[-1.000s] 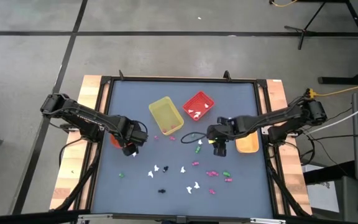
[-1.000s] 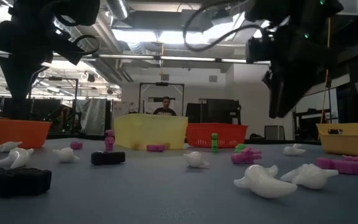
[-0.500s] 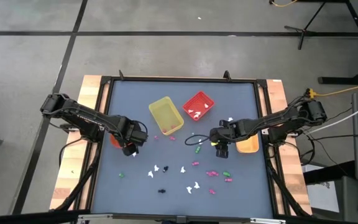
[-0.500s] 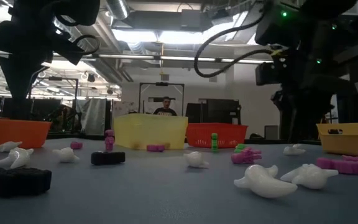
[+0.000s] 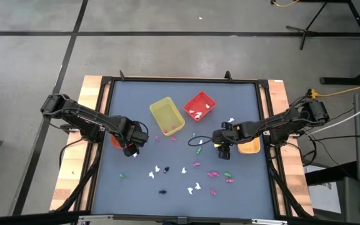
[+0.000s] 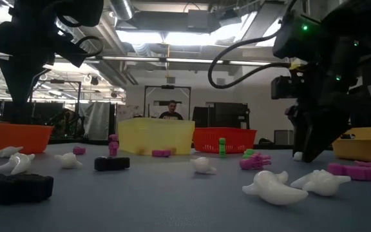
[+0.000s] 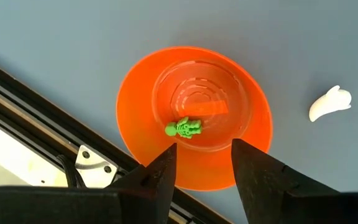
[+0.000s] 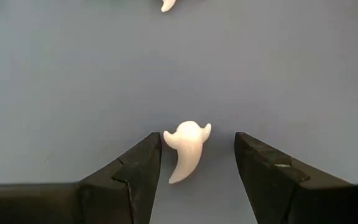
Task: Sort Halloween decoration
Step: Put the white ghost toy into the red bin
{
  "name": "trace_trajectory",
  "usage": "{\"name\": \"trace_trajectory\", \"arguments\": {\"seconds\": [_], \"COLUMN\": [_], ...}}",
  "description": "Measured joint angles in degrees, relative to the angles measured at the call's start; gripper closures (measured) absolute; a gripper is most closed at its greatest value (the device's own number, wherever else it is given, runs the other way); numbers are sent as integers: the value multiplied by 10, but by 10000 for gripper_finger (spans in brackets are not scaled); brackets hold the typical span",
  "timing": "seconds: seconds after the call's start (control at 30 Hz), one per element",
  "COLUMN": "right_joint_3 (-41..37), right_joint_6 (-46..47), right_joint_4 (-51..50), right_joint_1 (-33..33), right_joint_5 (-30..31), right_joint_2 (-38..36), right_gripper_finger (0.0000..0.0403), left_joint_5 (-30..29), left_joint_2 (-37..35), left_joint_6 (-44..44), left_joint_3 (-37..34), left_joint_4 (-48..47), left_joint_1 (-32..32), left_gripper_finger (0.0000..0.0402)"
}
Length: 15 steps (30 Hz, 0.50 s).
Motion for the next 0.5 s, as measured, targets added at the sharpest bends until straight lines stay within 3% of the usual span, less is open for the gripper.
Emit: {"name": "trace_trajectory", "arguments": {"seconds": [0.17, 0.5], "right_joint_3": [-1, -2], "right_joint_6": [0, -1], "right_joint_4": [10, 14], "right_joint_1": [0, 0], "right_joint_5": [-1, -4], "right_joint_2": [0, 1], "right_gripper_finger": [213, 299], "left_joint_5": [0, 0], "left_joint_2": [0, 0], "left_joint_6": [0, 0], "left_joint_3": [0, 0], "left_joint_4": [0, 0], "left_joint_1": [0, 0], "left_gripper_finger": [264, 264]}}
